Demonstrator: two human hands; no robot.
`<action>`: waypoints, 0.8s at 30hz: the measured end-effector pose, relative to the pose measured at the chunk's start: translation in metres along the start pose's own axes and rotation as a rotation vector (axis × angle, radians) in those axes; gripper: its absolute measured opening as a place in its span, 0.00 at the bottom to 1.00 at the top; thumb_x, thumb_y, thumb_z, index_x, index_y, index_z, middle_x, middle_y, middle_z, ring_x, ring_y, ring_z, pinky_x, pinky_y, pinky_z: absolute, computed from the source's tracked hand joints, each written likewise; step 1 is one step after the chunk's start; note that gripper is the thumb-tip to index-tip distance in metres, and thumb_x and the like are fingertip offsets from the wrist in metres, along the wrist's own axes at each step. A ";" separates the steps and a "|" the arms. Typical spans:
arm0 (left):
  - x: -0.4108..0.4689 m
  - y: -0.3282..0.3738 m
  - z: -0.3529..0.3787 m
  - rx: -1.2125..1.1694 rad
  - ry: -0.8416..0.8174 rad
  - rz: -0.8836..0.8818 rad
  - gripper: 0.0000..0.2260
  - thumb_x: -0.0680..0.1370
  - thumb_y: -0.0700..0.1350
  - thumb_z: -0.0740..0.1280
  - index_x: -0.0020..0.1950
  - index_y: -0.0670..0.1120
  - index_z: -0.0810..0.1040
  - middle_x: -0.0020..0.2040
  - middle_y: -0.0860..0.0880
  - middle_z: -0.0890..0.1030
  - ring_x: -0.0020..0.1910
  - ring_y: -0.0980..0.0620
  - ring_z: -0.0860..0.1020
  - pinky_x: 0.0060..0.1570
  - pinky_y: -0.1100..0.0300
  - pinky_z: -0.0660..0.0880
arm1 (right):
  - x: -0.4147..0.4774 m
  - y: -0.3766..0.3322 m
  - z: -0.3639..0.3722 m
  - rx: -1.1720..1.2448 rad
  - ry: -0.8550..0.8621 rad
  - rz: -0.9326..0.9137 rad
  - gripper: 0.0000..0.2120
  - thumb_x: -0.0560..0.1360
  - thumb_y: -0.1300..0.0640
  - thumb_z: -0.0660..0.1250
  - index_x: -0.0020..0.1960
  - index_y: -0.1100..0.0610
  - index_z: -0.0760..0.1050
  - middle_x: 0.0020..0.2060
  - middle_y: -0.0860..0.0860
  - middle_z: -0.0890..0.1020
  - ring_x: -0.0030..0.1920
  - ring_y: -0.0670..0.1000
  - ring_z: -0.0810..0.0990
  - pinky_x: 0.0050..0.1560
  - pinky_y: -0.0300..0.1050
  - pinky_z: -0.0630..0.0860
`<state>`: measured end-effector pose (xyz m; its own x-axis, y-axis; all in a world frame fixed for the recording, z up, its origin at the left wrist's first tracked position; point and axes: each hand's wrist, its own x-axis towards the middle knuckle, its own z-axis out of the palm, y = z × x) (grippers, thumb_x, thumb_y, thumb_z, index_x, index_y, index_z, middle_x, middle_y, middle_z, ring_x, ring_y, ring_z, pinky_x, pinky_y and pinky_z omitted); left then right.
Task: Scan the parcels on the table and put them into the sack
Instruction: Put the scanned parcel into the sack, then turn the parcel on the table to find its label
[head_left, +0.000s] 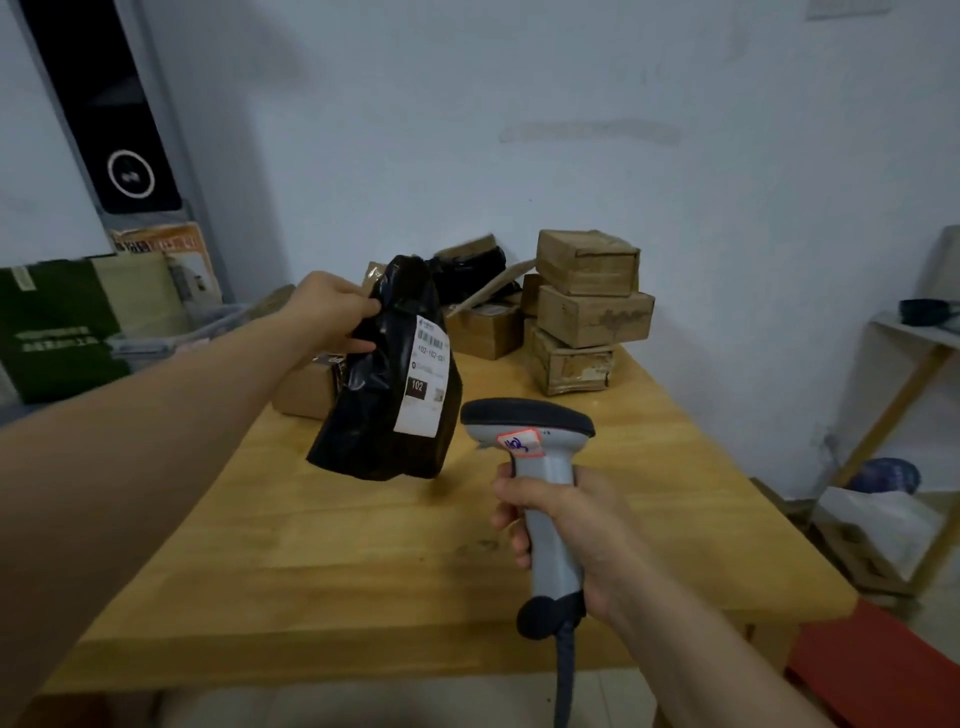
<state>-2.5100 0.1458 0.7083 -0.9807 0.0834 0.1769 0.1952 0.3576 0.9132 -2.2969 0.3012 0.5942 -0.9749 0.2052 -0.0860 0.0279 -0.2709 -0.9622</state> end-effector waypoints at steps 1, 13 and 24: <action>-0.006 0.001 -0.005 0.003 -0.007 -0.013 0.06 0.75 0.40 0.71 0.42 0.40 0.76 0.42 0.43 0.77 0.47 0.45 0.79 0.30 0.59 0.81 | -0.003 0.001 0.003 0.009 0.000 -0.007 0.10 0.72 0.64 0.71 0.51 0.66 0.77 0.30 0.56 0.80 0.24 0.50 0.73 0.26 0.41 0.72; -0.029 -0.023 -0.023 0.312 0.043 0.128 0.08 0.72 0.39 0.74 0.49 0.41 0.81 0.45 0.43 0.82 0.45 0.46 0.83 0.51 0.49 0.81 | -0.017 0.006 0.028 0.060 0.023 -0.041 0.03 0.72 0.66 0.69 0.43 0.63 0.75 0.27 0.55 0.78 0.23 0.49 0.73 0.24 0.40 0.71; -0.034 -0.021 -0.025 0.305 0.045 0.120 0.05 0.74 0.40 0.72 0.48 0.41 0.80 0.44 0.44 0.81 0.47 0.46 0.82 0.52 0.49 0.80 | -0.017 -0.006 0.034 0.056 0.049 -0.150 0.06 0.73 0.66 0.69 0.39 0.61 0.74 0.26 0.54 0.77 0.22 0.49 0.71 0.24 0.41 0.71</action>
<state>-2.4806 0.1125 0.6925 -0.9488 0.1030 0.2986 0.2974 0.6106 0.7340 -2.2875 0.2675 0.6102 -0.9553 0.2924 0.0441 -0.1313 -0.2858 -0.9492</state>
